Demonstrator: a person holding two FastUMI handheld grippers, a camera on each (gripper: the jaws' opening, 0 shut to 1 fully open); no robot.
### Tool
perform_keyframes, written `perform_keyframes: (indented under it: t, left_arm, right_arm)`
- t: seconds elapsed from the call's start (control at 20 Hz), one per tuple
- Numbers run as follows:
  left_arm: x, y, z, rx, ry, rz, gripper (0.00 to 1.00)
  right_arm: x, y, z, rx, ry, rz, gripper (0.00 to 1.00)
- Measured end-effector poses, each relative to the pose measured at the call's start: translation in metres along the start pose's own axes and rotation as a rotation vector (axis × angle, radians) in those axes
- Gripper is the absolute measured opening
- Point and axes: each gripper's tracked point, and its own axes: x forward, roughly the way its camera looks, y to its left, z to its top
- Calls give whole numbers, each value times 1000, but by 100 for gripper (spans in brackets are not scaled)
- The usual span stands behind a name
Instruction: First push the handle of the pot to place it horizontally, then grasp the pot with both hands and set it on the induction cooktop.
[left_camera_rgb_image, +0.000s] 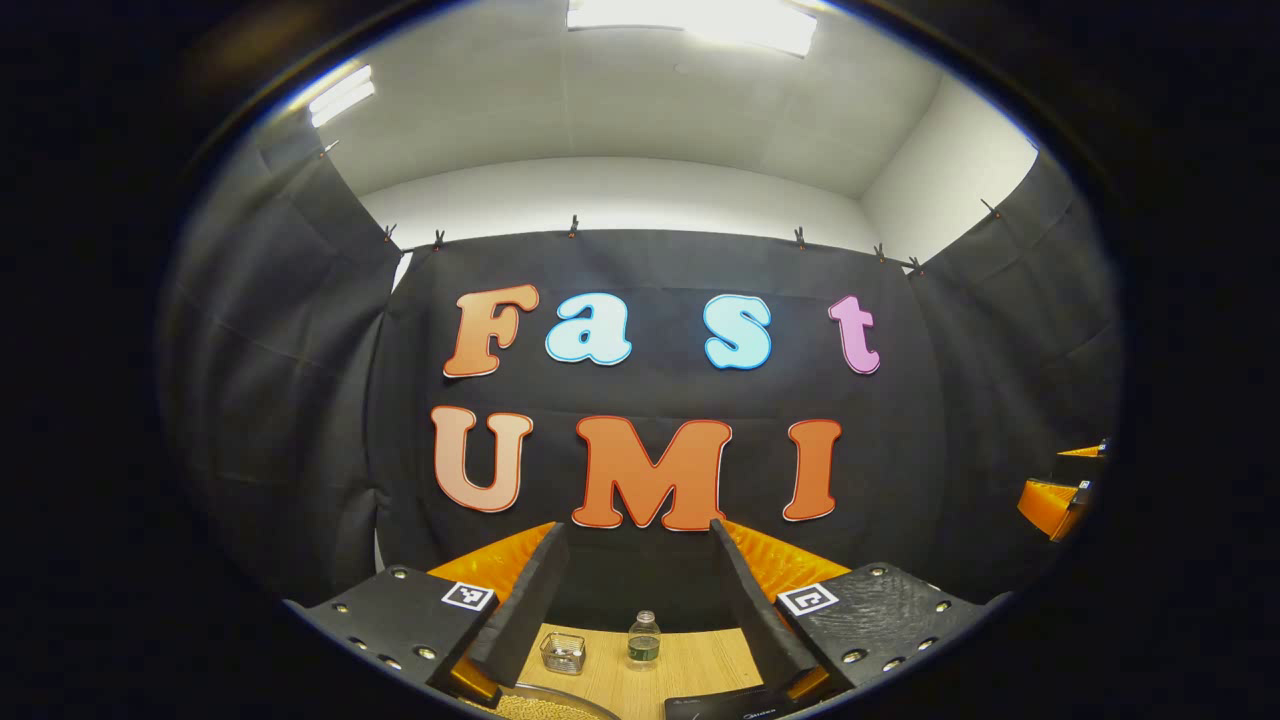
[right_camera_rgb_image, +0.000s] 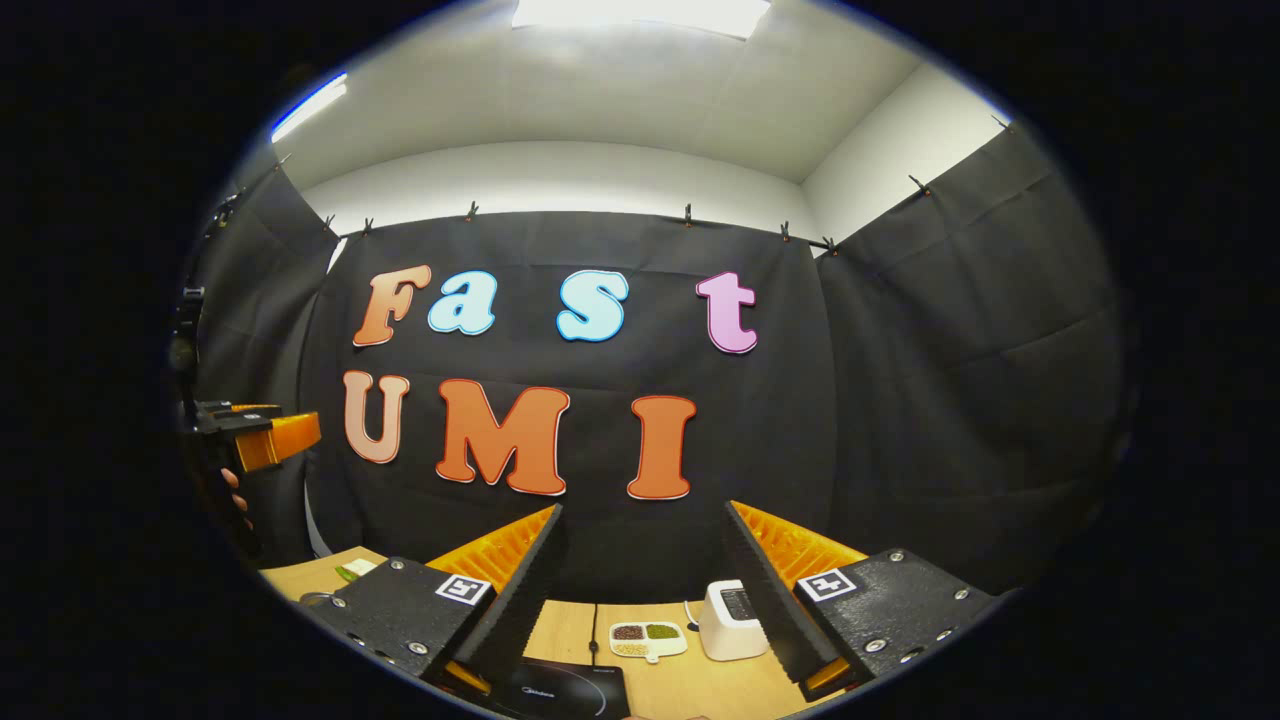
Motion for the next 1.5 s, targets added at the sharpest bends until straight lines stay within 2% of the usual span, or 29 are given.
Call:
perform_keyframes:
  t: [0.35, 0.45, 0.55, 0.65, 0.7, 0.75, 0.8, 0.9, 1.0, 1.05, 1.25, 1.35, 1.45, 1.5]
  left_arm:
    - [-24, -3, -16, 20, 45, 47, 87]
    - [-35, -2, -25, 42, 83, 71, 71]
    - [-44, -9, -45, 81, 153, 65, 62]
    - [-57, -20, -73, 105, 249, 34, 49]
    - [-63, -27, -88, 112, 302, 10, 39]
    - [-70, -30, -105, 124, 363, -8, 33]
    - [-78, -29, -126, 151, 439, -17, 21]
    - [-95, -26, -158, 193, 551, -34, 11]
    - [-108, -23, -184, 200, 646, -55, 9]
    - [-115, -20, -198, 196, 697, -60, 9]
    - [-157, 1, -265, 198, 960, -87, 6]
    - [-179, 6, -289, 195, 1085, -135, 6]
    - [-200, 24, -320, 210, 1194, -190, 8]
    - [-208, 34, -334, 222, 1242, -214, 6]
  right_arm:
    - [6, -27, -9, 2, 6, 25, 96]
    - [8, -35, -13, -9, 8, 41, 96]
    - [14, -41, -18, -12, 12, 60, 96]
    - [18, -47, -24, -12, 20, 87, 96]
    - [20, -52, -26, -15, 22, 92, 96]
    - [23, -60, -30, -20, 26, 82, 96]
    - [26, -67, -35, -23, 33, 67, 96]
    - [29, -80, -44, -25, 50, 47, 96]
    - [32, -92, -48, -37, 60, 28, 99]
    - [33, -100, -50, -47, 64, 13, 96]
    - [34, -124, -57, -81, 83, -65, 96]
    - [32, -129, -60, -93, 97, -101, 93]
    - [29, -129, -60, -116, 98, -139, 96]
    - [28, -126, -60, -126, 101, -151, 96]
